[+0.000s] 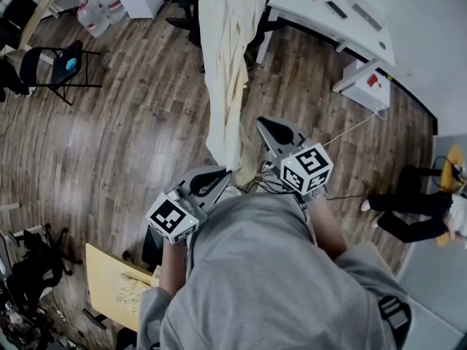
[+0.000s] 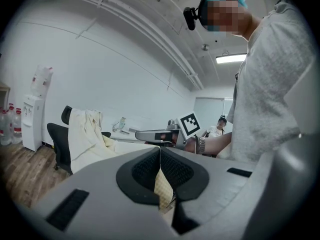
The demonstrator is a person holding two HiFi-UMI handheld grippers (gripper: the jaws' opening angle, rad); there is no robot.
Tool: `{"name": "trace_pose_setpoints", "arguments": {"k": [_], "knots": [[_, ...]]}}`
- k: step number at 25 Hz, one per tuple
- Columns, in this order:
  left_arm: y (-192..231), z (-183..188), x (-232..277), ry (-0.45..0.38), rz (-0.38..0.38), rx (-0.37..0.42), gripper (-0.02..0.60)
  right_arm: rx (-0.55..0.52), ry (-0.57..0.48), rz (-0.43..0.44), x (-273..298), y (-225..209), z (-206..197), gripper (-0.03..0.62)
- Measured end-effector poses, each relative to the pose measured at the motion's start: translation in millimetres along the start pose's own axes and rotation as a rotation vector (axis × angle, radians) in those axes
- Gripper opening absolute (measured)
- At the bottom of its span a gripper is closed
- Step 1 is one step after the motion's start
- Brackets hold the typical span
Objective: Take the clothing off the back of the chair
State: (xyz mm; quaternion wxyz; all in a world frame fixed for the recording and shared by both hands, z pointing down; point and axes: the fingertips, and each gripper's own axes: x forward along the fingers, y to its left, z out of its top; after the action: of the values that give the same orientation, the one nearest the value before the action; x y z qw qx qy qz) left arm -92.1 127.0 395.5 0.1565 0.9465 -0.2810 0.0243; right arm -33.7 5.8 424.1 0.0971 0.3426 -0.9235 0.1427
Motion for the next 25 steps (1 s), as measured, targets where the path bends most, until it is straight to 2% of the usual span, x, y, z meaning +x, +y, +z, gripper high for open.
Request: {"name": "trace_pose_setpoints", "arguments": {"k": [6,15,18,25], "knots": [[-2,-1,1,0.013,0.028,-0.004,0.037,-0.011,0.051,-0.085,21,-44,-5,0.035],[6,-7,4,0.024,0.119,-0.031,0.037,-0.030,0.090,-0.110,76,-107,11,0.039],[11,-9,2,0.032,0.158,-0.050,0.035,-0.002,0.108,-0.104,98,-118,11,0.111],[18,-13,3,0.034,0.238,-0.114,0.035,0.088,0.138,-0.108,150,-147,7,0.180]]}}
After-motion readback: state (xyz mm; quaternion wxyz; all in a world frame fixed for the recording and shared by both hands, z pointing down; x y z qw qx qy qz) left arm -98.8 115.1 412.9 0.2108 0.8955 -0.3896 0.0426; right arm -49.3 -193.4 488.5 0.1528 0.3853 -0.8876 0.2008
